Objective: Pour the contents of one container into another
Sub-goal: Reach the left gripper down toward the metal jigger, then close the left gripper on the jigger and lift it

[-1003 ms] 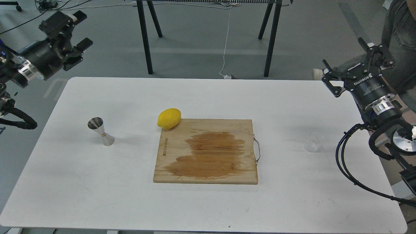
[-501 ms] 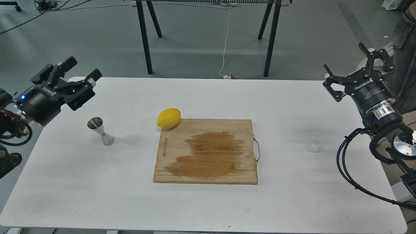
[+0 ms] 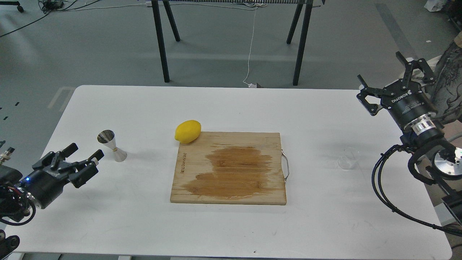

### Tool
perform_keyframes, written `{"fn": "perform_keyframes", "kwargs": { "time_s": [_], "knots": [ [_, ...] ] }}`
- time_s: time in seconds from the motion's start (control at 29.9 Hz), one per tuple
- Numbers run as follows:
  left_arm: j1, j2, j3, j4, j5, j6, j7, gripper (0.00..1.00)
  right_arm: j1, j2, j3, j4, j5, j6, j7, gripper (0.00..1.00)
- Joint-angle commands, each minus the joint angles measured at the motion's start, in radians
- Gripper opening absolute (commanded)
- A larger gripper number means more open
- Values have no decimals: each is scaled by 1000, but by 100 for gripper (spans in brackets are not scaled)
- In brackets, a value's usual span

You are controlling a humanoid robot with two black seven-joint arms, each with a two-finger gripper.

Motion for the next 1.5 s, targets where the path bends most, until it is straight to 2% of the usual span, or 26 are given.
{"fn": "perform_keyframes", "kwargs": {
  "time_s": [0.0,0.13,0.37,1.1,1.47],
  "knots": [
    [-15,-63,14,63,0,0,0,100,-2,-8,4,1,0,0,1,99],
    [-28,-123,34,109,1,0,0,100,-2,-12,8,3,0,0,0,99],
    [-143,-198,120,241,-5,0,0,100,-2,-12,9,6,0,0,1,99],
    [-249,-327,125,454,-5,0,0,100,-8,-23,11,10,3,0,0,99],
    [-338,-422,125,619,-5,0,0,97,-9,-23,11,10,3,0,0,99]
  ]
}}
